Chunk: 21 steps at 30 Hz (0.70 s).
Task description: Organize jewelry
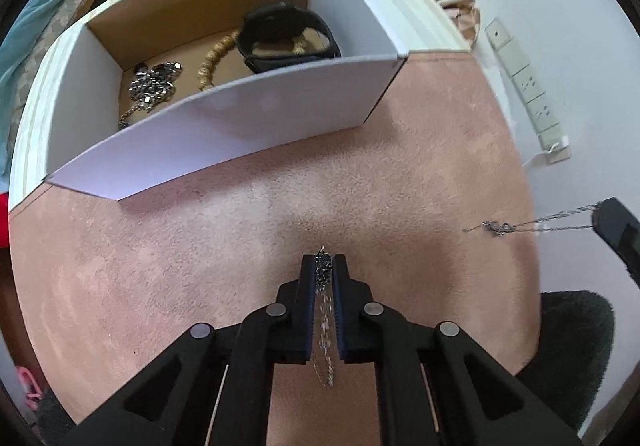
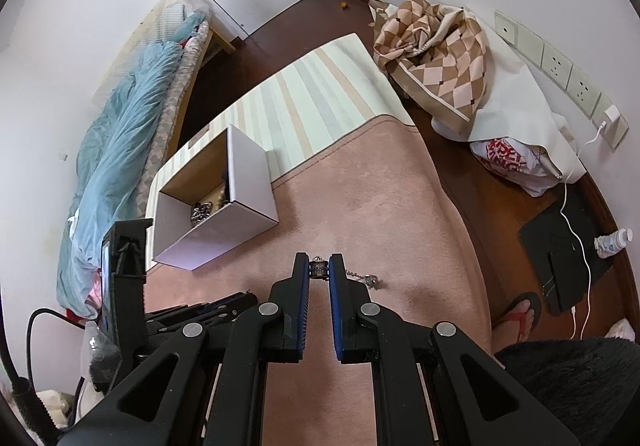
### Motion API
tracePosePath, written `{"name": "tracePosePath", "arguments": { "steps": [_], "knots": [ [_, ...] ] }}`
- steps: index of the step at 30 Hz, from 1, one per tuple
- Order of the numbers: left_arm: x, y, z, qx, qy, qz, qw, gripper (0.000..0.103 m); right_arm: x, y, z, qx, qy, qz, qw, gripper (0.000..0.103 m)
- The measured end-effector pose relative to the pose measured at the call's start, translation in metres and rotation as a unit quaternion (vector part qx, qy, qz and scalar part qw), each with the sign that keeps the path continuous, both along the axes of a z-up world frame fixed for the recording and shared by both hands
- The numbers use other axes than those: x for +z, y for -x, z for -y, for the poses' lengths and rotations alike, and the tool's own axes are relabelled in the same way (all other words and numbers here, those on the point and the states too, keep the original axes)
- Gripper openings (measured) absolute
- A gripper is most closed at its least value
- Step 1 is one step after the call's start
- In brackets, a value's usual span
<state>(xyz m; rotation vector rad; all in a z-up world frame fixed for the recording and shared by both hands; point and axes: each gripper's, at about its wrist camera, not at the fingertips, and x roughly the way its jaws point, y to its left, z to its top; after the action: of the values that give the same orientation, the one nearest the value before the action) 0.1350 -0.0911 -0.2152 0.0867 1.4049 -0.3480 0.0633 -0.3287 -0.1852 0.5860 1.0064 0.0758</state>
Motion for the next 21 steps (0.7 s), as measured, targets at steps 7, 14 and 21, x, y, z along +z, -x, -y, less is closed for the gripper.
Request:
{"name": "tracePosePath", "arguments": {
  "steps": [7, 14, 21],
  "knots": [
    [0.054, 0.006, -0.029, 0.016, 0.053, 0.045, 0.9974, 0.005, 0.028, -0.003, -0.008, 0.024, 0.004, 0.024, 0.999, 0.010],
    [0.125, 0.001, -0.042, 0.023, 0.105, 0.105, 0.9886, 0.001, 0.075, -0.020, -0.028, 0.059, 0.010, 0.063, 0.996, 0.010],
    [0.147, -0.014, -0.044, 0.014, 0.131, 0.113, 0.9849, 0.006, 0.111, -0.044, -0.052, 0.083, 0.031, 0.094, 0.992, 0.010]
  ]
}}
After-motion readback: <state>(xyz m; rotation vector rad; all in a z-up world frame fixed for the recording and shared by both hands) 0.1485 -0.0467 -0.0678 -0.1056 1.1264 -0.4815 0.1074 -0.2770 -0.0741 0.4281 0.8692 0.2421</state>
